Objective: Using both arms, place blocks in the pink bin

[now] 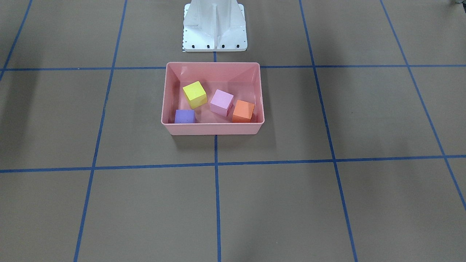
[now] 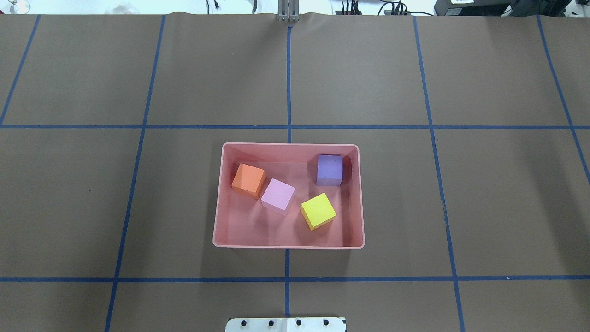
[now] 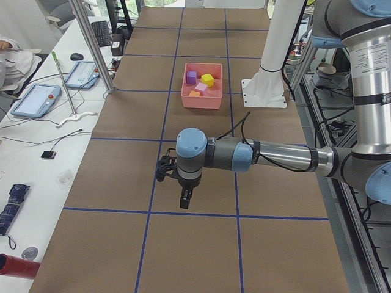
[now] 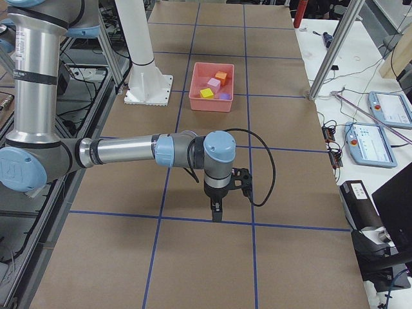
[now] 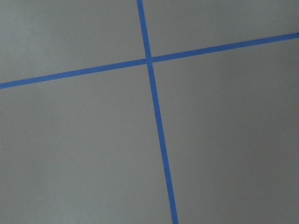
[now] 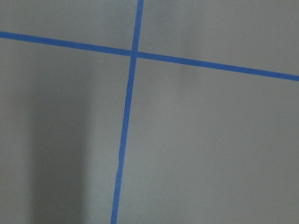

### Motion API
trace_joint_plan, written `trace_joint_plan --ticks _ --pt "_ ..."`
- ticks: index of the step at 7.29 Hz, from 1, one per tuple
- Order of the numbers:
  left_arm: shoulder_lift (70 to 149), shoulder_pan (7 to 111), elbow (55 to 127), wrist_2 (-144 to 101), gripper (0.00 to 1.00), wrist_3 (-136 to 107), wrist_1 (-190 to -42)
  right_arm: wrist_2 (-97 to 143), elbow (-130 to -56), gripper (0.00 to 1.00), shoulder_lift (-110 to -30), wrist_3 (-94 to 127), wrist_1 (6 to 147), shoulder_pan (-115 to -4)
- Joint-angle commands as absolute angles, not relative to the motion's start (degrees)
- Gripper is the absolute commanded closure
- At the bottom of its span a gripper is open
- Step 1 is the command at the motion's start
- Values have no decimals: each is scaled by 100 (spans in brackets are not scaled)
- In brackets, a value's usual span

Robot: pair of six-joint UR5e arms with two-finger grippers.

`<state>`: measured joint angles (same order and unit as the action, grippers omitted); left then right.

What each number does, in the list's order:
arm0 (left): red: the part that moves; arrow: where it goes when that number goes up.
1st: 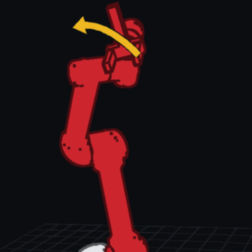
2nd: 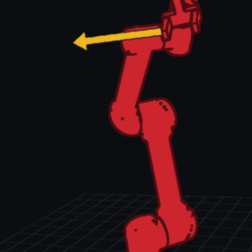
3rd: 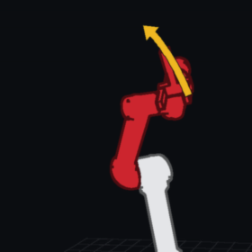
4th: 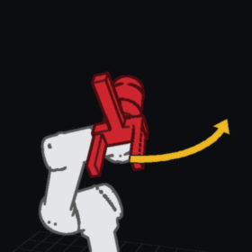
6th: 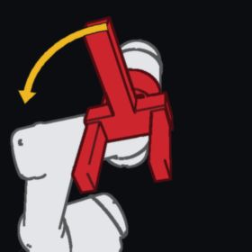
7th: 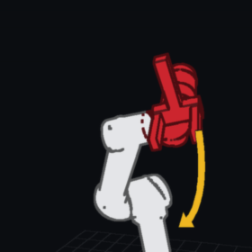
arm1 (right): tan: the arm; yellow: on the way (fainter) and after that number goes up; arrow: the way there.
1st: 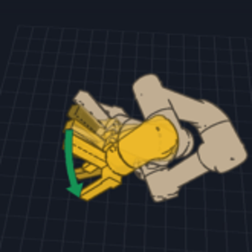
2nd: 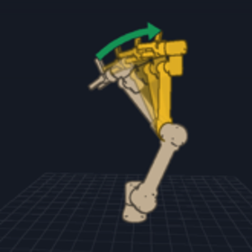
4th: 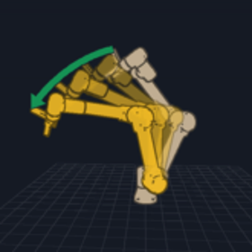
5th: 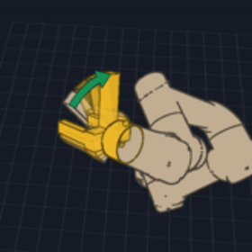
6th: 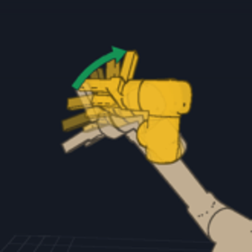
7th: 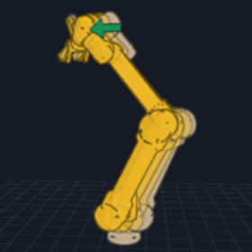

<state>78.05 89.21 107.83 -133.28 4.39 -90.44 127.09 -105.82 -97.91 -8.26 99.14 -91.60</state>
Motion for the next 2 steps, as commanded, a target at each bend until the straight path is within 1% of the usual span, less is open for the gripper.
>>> trace_joint_plan --ticks 1,2 --pt "7805 8912 10784 -13333 0 439 -9044 12709 -10582 1 -9791 -826 9914 -9158" --pt "7805 8912 10784 -13333 0 439 -9044 12709 -10582 1 -9791 -826 9914 -9158"
